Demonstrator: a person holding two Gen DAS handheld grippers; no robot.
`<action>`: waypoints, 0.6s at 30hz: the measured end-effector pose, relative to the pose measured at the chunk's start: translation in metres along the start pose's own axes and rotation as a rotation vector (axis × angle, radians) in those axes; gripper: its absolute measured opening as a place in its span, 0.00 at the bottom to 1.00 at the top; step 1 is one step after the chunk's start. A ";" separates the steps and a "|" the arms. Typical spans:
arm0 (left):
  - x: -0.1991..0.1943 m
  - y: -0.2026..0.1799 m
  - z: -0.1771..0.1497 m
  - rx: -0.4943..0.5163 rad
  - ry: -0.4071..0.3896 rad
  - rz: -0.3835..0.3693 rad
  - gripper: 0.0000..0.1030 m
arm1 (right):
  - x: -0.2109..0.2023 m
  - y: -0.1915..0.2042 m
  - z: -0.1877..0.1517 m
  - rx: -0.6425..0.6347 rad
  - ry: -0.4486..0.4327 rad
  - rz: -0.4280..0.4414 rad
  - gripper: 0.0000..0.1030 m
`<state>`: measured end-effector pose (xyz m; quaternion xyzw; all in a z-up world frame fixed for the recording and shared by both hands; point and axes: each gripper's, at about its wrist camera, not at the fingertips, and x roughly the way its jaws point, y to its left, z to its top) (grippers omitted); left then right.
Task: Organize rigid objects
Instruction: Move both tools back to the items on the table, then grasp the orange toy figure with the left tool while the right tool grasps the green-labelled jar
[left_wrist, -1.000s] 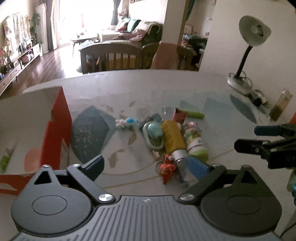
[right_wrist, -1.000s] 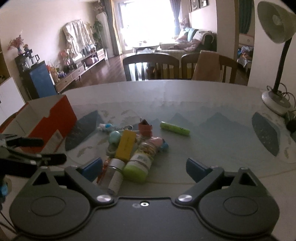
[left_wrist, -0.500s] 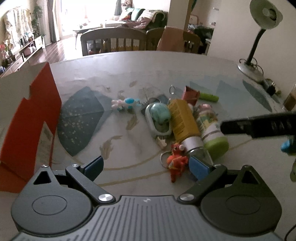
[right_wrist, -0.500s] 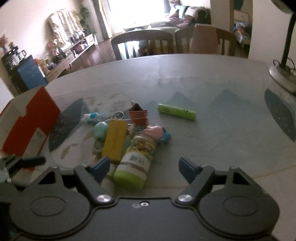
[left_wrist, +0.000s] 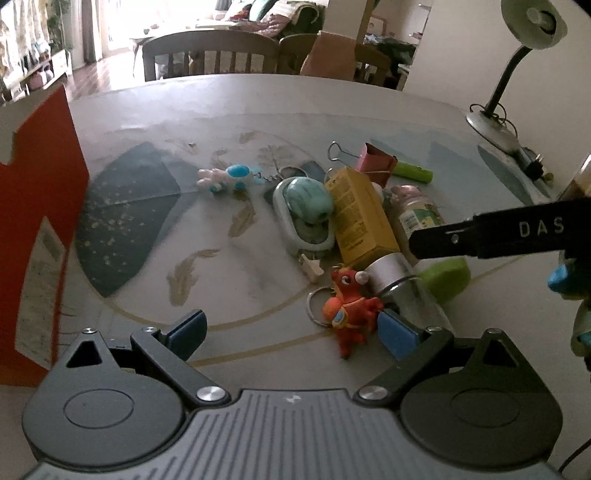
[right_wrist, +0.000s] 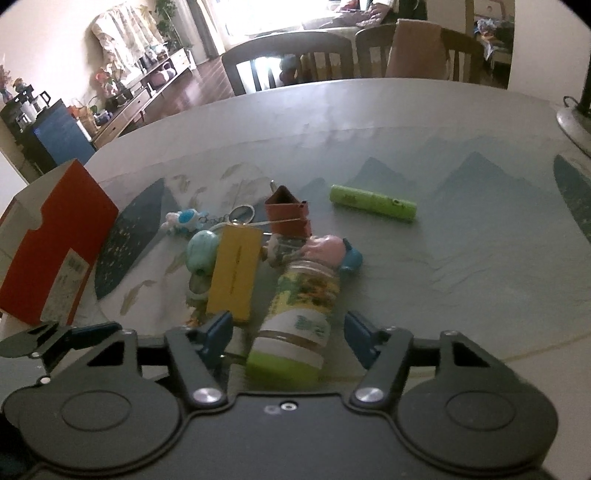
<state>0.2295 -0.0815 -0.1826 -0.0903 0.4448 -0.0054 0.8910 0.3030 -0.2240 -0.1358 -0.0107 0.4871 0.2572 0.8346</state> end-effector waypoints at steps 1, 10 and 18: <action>0.002 0.000 0.001 0.001 0.004 -0.003 0.96 | 0.001 0.000 0.000 0.001 0.005 0.004 0.61; 0.011 -0.010 0.004 0.075 0.001 0.005 0.88 | 0.013 -0.011 0.003 0.036 0.028 0.004 0.55; 0.010 -0.026 0.004 0.164 -0.009 -0.002 0.52 | 0.022 -0.015 -0.001 0.032 0.049 0.004 0.51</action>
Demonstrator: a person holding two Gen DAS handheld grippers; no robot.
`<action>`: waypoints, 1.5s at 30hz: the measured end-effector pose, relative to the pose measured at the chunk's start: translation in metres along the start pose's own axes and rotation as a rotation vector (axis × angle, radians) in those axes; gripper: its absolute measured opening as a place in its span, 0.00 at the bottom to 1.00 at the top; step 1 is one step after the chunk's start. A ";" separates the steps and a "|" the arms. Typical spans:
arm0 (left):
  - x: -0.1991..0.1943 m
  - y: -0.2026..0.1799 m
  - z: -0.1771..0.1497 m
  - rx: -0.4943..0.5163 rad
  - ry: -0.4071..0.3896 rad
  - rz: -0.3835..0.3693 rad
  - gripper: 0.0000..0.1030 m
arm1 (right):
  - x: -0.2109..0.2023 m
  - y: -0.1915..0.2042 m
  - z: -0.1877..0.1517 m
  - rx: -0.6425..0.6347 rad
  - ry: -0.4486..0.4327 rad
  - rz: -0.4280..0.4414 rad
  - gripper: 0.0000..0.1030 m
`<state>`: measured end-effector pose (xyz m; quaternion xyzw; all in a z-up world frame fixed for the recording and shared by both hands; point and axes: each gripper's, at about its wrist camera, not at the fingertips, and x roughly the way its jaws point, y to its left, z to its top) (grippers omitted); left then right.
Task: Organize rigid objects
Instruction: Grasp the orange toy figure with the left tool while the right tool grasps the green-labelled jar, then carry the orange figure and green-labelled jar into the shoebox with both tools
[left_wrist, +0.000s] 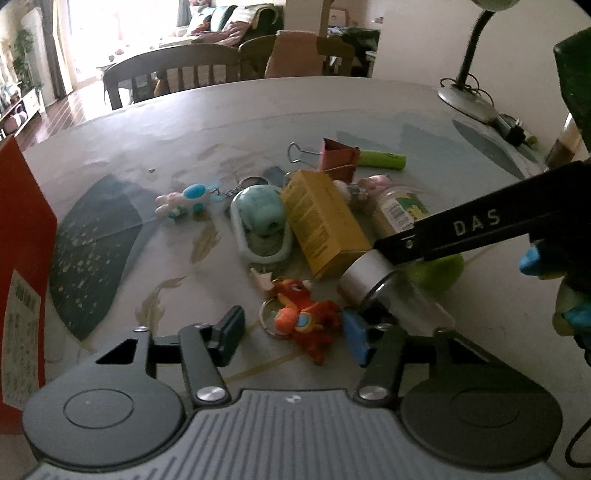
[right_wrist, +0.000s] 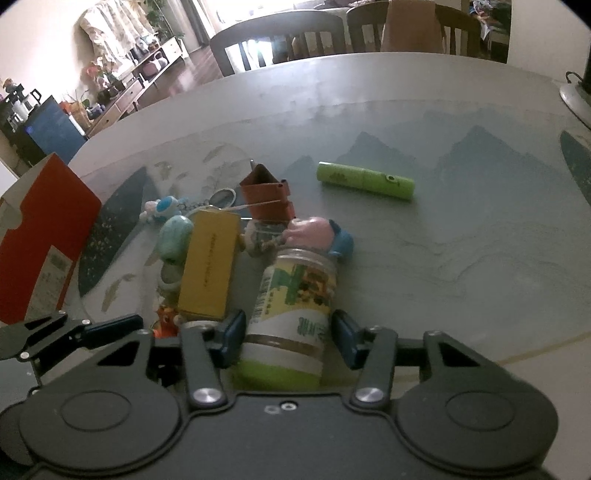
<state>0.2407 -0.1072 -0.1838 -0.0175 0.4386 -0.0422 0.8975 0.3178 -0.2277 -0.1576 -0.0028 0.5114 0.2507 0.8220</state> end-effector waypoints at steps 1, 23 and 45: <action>0.000 0.000 0.001 0.001 0.000 -0.003 0.49 | 0.000 0.000 0.000 -0.004 -0.001 0.001 0.50; -0.040 0.010 0.006 -0.101 -0.025 -0.039 0.37 | -0.049 0.007 -0.014 -0.016 -0.041 0.014 0.46; -0.145 0.051 0.020 -0.162 -0.162 -0.022 0.37 | -0.119 0.094 -0.014 -0.158 -0.132 0.047 0.40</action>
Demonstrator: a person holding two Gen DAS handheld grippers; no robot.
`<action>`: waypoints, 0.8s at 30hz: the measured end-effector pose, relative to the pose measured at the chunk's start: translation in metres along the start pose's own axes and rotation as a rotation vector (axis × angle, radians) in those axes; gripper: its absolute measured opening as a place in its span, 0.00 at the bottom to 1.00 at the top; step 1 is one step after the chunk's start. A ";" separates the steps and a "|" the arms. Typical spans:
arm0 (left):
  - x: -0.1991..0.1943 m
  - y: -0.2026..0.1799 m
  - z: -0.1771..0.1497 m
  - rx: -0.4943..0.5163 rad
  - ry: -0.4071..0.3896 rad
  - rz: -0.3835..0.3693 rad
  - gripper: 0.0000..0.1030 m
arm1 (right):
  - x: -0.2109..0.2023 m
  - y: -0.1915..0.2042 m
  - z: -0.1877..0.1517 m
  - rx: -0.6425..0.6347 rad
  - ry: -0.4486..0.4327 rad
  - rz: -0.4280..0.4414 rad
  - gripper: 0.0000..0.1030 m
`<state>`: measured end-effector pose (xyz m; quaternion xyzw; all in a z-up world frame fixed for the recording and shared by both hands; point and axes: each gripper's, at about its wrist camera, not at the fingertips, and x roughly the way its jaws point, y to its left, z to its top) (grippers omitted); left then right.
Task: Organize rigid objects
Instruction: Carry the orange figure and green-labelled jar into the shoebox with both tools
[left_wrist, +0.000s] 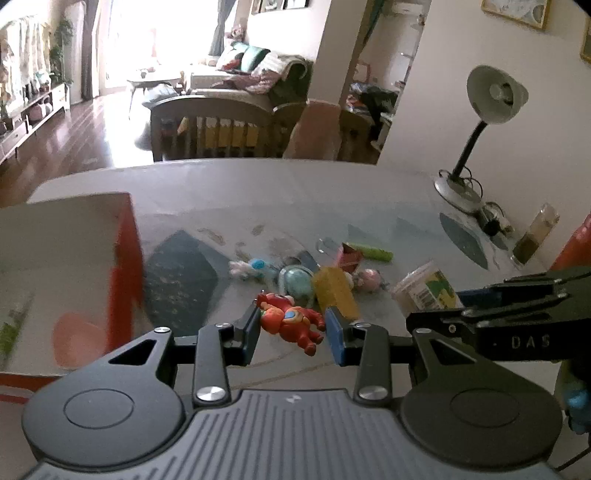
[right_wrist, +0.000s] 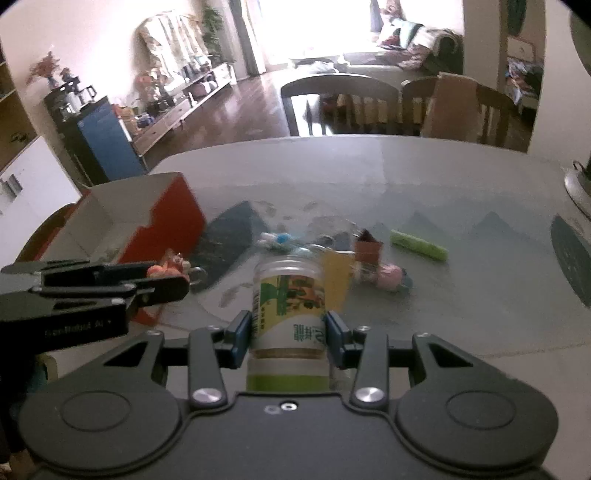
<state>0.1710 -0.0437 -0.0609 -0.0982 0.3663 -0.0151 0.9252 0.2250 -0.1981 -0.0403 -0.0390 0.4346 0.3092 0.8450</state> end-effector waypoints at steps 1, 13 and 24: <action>-0.004 0.004 0.001 -0.002 -0.005 0.004 0.37 | -0.002 0.005 0.001 -0.006 -0.004 0.001 0.40; -0.053 0.064 0.023 -0.022 -0.073 0.041 0.37 | -0.002 0.079 0.025 -0.082 -0.047 0.043 0.40; -0.078 0.138 0.025 -0.055 -0.073 0.097 0.37 | 0.024 0.146 0.047 -0.121 -0.062 0.083 0.40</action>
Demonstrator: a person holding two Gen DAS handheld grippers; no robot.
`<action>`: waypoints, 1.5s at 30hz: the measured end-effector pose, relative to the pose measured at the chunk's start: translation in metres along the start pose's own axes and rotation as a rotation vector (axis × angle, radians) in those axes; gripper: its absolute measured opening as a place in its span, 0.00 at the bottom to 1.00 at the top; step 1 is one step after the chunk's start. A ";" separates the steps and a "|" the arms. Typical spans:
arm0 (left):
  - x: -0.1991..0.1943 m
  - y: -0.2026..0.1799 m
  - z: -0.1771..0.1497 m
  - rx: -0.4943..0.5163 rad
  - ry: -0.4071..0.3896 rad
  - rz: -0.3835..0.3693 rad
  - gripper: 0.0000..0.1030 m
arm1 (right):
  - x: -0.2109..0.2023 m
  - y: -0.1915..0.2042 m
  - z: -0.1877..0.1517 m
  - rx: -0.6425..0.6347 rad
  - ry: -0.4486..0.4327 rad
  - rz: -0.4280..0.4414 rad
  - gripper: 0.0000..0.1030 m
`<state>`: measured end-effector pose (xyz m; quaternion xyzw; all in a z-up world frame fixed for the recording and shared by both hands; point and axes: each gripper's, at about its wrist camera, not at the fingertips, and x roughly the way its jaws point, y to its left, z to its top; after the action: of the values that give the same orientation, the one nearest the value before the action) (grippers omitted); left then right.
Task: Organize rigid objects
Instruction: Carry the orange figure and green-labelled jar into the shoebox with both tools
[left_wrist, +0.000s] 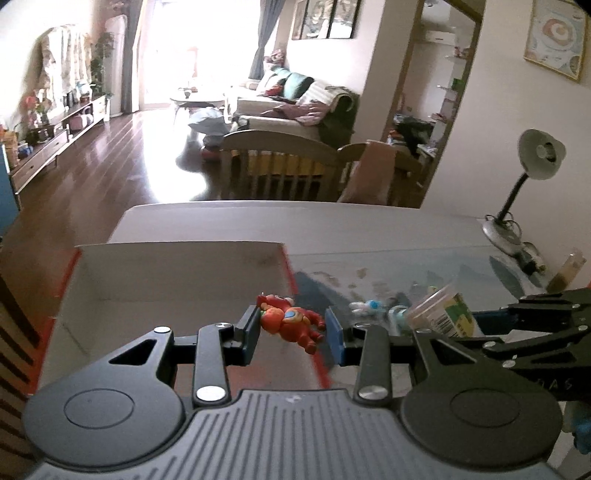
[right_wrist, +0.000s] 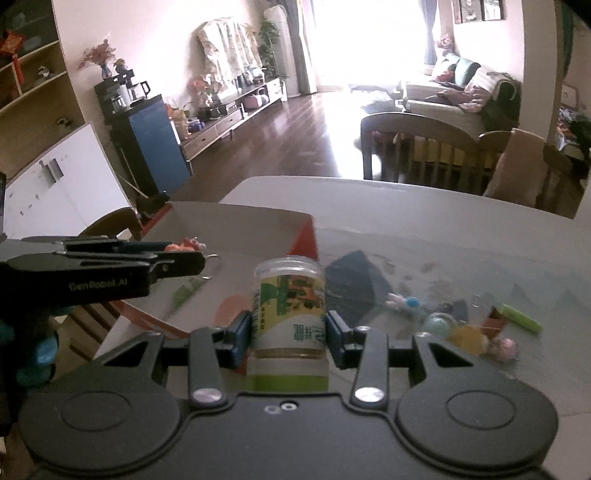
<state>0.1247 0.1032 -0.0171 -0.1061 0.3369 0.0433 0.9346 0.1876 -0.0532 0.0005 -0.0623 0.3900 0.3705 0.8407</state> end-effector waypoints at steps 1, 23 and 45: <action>-0.001 0.007 0.000 -0.005 0.002 0.002 0.37 | 0.004 0.005 0.002 -0.002 0.002 0.004 0.40; 0.049 0.142 -0.012 -0.008 0.127 0.147 0.37 | 0.134 0.085 0.019 -0.109 0.144 -0.014 0.40; 0.112 0.153 -0.029 0.103 0.307 0.183 0.37 | 0.184 0.104 -0.004 -0.183 0.289 -0.047 0.43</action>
<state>0.1693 0.2470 -0.1362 -0.0323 0.4855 0.0941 0.8685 0.1928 0.1256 -0.1120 -0.2002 0.4699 0.3718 0.7751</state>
